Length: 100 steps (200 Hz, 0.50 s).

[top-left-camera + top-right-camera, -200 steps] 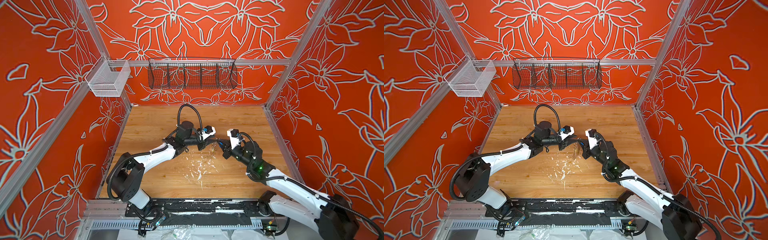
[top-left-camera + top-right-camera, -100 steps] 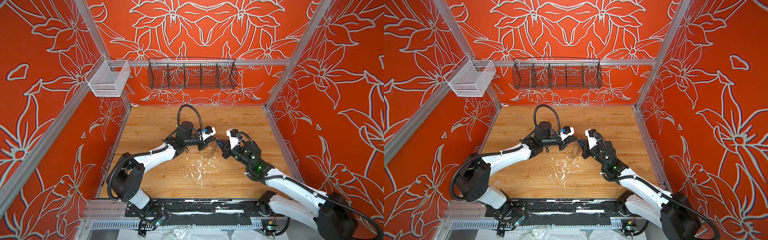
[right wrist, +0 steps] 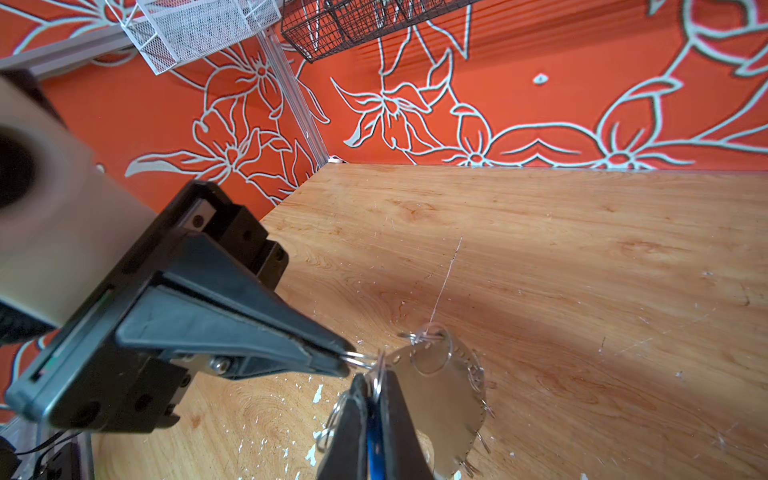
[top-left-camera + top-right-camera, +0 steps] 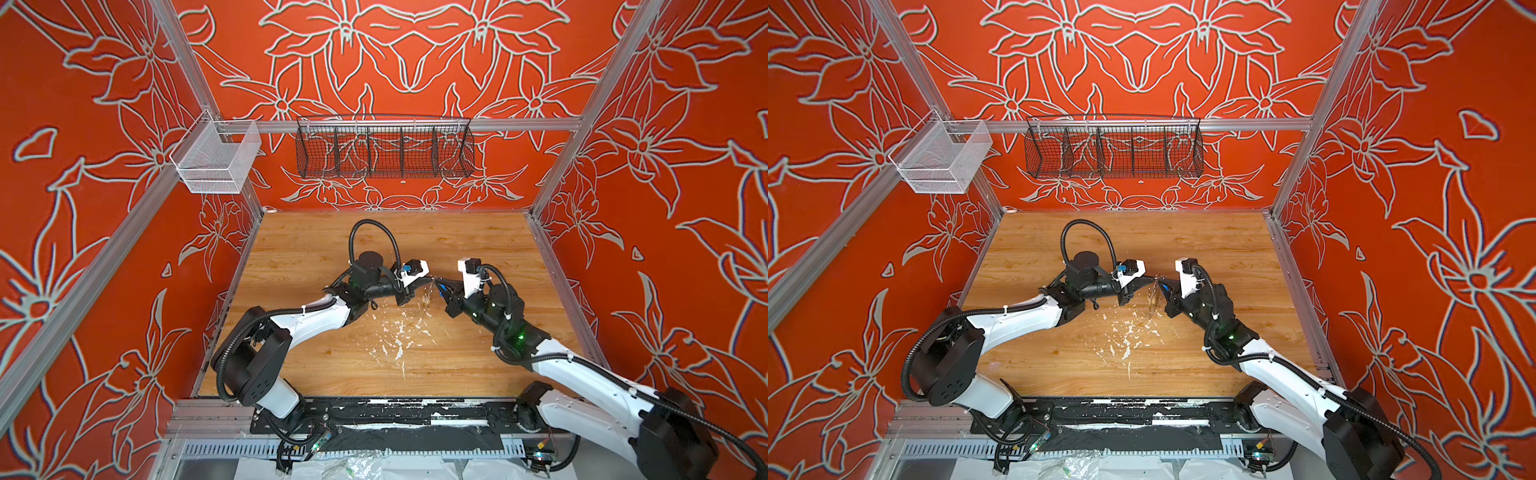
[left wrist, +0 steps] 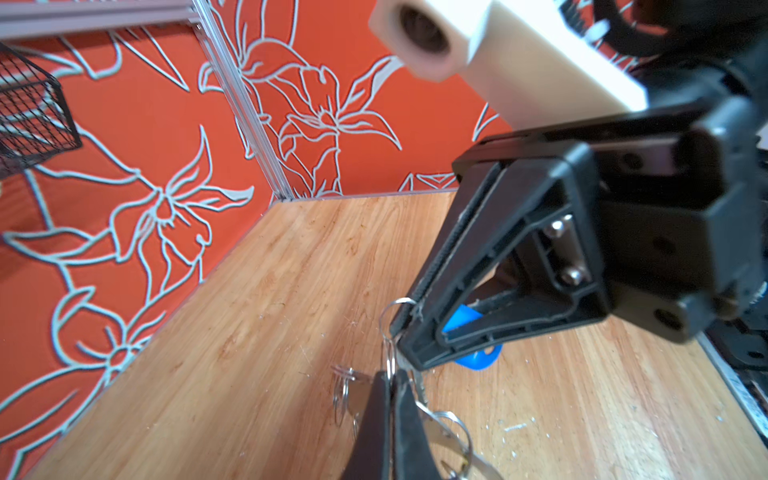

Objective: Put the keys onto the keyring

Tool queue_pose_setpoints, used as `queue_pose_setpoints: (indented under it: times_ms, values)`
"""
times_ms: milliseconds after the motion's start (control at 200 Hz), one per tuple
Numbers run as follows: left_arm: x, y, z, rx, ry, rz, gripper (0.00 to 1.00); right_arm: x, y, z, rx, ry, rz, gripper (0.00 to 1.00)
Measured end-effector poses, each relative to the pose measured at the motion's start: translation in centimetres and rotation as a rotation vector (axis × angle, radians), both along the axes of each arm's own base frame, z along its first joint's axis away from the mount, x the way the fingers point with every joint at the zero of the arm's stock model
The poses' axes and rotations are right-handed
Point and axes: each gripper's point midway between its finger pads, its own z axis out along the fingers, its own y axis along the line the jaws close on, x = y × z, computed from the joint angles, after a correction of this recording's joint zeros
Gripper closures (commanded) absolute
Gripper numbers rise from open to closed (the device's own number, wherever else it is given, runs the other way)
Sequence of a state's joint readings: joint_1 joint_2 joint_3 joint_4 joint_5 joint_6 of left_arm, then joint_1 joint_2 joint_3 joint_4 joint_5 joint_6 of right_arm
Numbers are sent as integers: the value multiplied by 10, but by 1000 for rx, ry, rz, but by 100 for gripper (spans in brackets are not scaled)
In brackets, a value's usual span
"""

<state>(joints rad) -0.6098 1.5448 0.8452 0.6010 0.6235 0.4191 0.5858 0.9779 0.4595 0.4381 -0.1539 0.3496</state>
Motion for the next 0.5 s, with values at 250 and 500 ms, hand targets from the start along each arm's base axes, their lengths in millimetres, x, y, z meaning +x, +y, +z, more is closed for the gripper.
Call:
queue_pose_setpoints:
  times_ms: [250, 500]
  values:
    - [-5, 5, 2, -66, -42, 14, 100, -3, 2, 1, 20, 13, 18, 100]
    - [-4, 2, 12, -89, -51, 5, 85, -5, 1, 11, 36, -19, 35, 100]
